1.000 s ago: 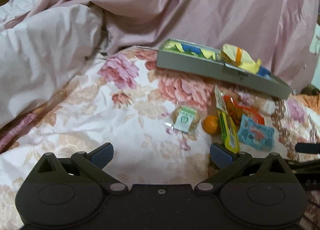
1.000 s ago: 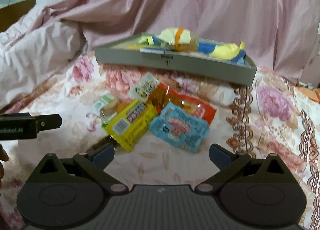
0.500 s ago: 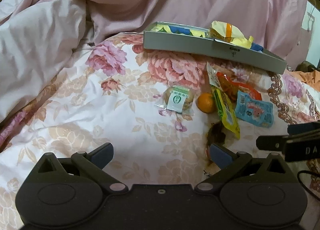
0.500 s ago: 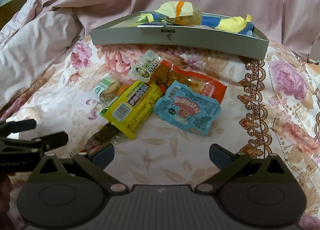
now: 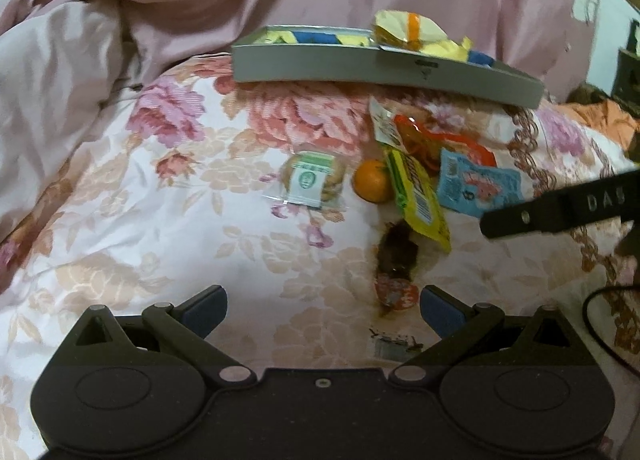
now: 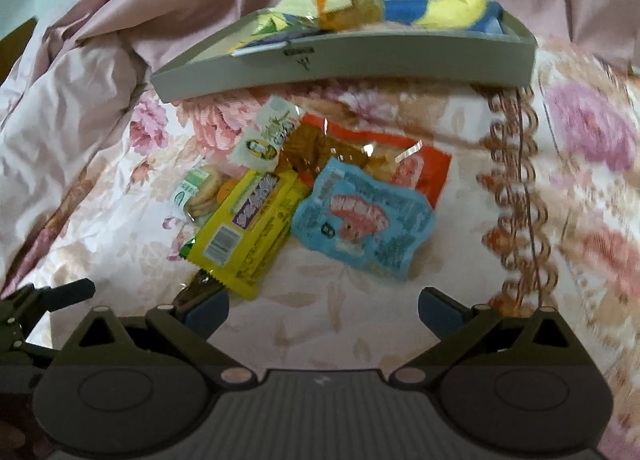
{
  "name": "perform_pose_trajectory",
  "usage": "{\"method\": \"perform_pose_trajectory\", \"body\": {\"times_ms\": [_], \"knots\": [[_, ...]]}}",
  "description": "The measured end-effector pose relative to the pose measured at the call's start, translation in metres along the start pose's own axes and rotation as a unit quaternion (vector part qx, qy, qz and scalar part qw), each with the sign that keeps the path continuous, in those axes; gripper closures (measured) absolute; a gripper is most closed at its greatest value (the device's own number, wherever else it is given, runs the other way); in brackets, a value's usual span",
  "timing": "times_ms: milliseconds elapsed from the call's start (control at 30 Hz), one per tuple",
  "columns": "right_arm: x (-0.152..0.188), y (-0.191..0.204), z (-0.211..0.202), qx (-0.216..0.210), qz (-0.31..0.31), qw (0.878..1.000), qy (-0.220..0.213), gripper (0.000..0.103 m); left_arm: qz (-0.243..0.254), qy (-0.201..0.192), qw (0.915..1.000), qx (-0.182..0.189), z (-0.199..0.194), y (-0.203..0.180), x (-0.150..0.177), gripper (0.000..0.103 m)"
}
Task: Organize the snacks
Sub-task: 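Move the left gripper to the brown dried-meat bag while the right gripper approaches the blue fish-print pouch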
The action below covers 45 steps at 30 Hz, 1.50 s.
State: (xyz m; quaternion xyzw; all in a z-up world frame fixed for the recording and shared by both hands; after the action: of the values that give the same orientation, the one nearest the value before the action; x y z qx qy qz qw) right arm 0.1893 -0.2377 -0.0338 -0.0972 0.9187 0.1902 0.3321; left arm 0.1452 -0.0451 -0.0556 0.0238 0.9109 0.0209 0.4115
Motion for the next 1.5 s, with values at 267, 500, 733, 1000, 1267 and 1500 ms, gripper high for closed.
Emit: {"method": "perform_pose_trajectory", "body": {"times_ms": [267, 500, 733, 1000, 1267, 1500], "knots": [[-0.017, -0.002, 0.010, -0.078, -0.157, 0.984, -0.006, 0.000, 0.014, 0.010, 0.9998, 0.005, 0.015, -0.011, 0.001, 0.001], [-0.022, -0.005, 0.012, -0.049, -0.242, 0.969, -0.033, 0.000, 0.061, -0.002, 0.9981, 0.007, 0.031, -0.028, -0.009, 0.001], [-0.023, -0.021, 0.030, -0.023, -0.229, 0.973, -0.015, 0.000, 0.076, -0.011, 0.9969, 0.014, 0.039, -0.034, -0.017, 0.002], [-0.024, -0.027, 0.043, -0.008, -0.229, 0.973, -0.022, 0.000, 0.060, -0.011, 0.9972, 0.044, 0.037, -0.035, -0.015, 0.025], [-0.019, -0.022, 0.047, -0.037, -0.224, 0.974, -0.005, 0.007, 0.065, -0.005, 0.9970, 0.042, 0.036, -0.038, -0.014, 0.044], [-0.021, -0.021, 0.045, -0.035, -0.218, 0.975, -0.005, 0.021, 0.046, 0.006, 0.9984, 0.031, 0.032, -0.031, -0.013, 0.053]]}}
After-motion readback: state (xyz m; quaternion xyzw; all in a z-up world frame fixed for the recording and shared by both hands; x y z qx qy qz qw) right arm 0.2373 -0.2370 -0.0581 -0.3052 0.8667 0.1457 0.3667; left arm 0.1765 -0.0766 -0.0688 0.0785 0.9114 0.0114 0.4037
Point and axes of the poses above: each gripper's, at about its wrist camera, not at the fingertips, and z roughly the way its jaws point, y to its left, x to its underside, the point moved 4 cm from there along z, roughly the way its jaws point, and after that the axes turned 8 degrees about -x, right-handed, at the moved point
